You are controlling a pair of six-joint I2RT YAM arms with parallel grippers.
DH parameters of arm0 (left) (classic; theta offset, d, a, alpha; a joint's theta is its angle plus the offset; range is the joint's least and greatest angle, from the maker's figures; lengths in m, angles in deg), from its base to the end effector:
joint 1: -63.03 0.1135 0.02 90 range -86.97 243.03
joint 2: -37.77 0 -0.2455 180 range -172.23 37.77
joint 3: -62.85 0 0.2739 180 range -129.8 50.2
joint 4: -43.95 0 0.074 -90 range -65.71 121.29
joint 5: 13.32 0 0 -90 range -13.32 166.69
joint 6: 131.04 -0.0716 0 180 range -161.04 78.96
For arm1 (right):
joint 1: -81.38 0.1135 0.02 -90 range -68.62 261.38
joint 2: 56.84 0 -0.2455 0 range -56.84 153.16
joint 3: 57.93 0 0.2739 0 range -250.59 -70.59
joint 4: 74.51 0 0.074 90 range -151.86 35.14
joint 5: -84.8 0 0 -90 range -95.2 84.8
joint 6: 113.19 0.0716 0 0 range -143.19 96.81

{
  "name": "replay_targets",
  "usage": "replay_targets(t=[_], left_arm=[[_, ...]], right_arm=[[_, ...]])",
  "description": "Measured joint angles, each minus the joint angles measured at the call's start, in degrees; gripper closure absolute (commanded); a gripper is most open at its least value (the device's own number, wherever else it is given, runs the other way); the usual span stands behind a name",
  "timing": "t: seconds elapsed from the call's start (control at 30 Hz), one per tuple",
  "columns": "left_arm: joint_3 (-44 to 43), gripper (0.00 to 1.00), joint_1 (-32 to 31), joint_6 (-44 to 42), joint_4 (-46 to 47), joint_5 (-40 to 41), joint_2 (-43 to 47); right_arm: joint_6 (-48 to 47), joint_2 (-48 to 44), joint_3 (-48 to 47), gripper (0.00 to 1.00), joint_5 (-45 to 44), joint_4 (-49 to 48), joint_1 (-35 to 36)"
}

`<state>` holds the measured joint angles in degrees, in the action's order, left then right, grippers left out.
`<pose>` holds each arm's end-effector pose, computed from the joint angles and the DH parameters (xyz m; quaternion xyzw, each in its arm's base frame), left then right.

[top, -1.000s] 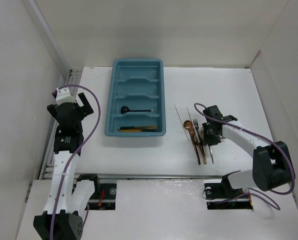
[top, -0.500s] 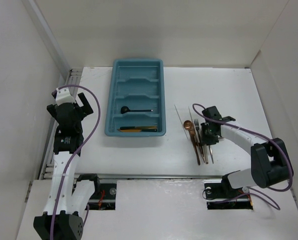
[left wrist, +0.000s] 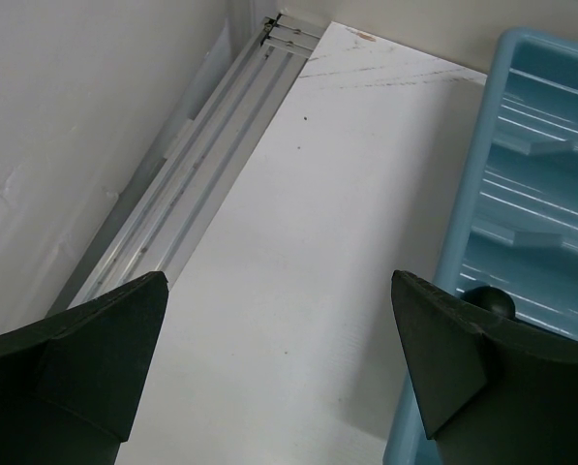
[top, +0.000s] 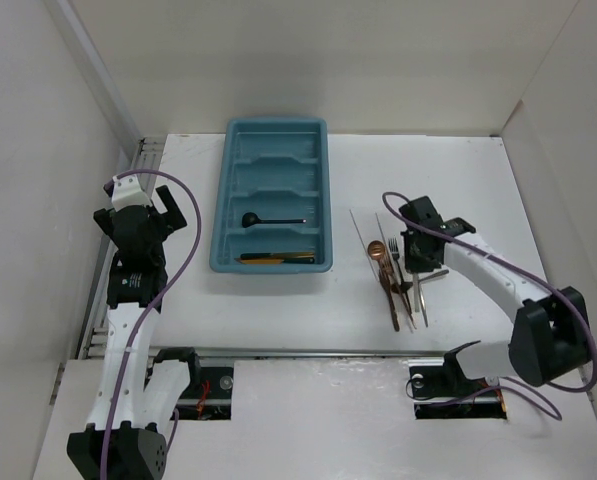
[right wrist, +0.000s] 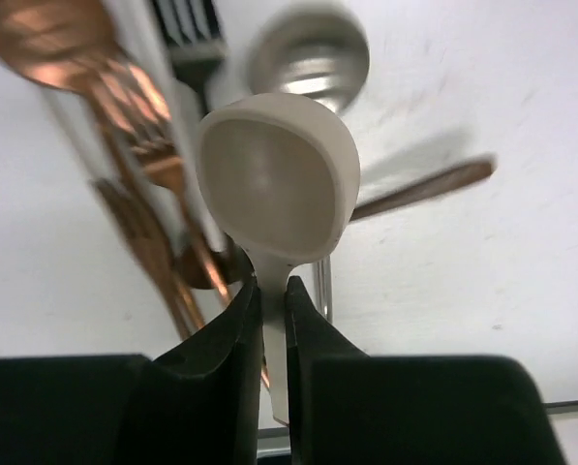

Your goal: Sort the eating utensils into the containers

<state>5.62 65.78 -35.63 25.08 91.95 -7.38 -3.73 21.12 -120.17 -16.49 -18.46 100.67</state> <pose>0.2556 0.0312 0.3280 -0.1407 0.7330 0.0840 0.6602 0.2666 0.0785 0.1424 0.0170 0.9826 -0.0393 0.1809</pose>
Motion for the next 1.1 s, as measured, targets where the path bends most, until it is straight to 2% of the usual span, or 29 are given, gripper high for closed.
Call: replay_targets(t=[0.13, 0.27, 0.43, 0.57, 0.6, 0.7, 0.73, 0.87, 0.97, 1.03, 1.1], left_arm=[[0.0, 0.0, 0.0, 0.0, 0.1, 0.0, 0.0], [0.3, 0.0, 0.0, -0.1, 0.8, 0.0, -0.1], [0.5, 0.0, 0.1, -0.1, 0.8, 0.0, -1.3], [0.5, 0.0, 1.3, -0.2, 0.8, 0.4, -1.6], [0.5, 0.0, 1.6, -0.3, 0.8, 0.6, -1.6], [0.5, 0.0, 1.9, -0.6, 0.8, 1.4, -1.6], [0.5, 0.0, 1.9, -0.7, 0.8, 1.6, -1.6], [0.5, 0.0, 1.9, -1.0, 0.8, 1.7, -1.6], [0.5, 0.0, 1.9, -1.0, 0.8, 1.6, -1.7], [0.5, 0.0, 1.9, -0.9, 0.8, 1.2, -1.8], [0.5, 0.0, 1.9, -0.9, 0.8, 1.0, -1.9]], right_arm=[[-2.7, -1.0, -12.2, 1.0, -5.2, 3.9, 6.5], [-11.5, 4.2, -26.1, 1.0, -7.2, 0.8, 14.1], [-27.3, 26.4, -51.2, 1.0, -6.1, -6.1, 21.0], [-38.6, 43.7, -66.8, 0.92, -4.1, -11.7, 26.1], [-40.6, 46.8, -69.0, 0.87, -3.4, -12.3, 27.3], [-44.8, 52.6, -70.7, 0.65, -0.7, -12.5, 30.3], [-45.7, 53.7, -70.6, 0.47, 0.2, -12.0, 31.1], [-48.5, 53.8, -70.0, 0.3, 0.4, -12.6, 32.8], [-48.1, 50.3, -67.6, 0.29, -0.9, -12.4, 32.8], [-45.9, 47.1, -66.2, 0.32, -1.8, -12.3, 32.4], [-42.0, 42.1, -62.8, 0.53, -1.5, -12.4, 31.2]])
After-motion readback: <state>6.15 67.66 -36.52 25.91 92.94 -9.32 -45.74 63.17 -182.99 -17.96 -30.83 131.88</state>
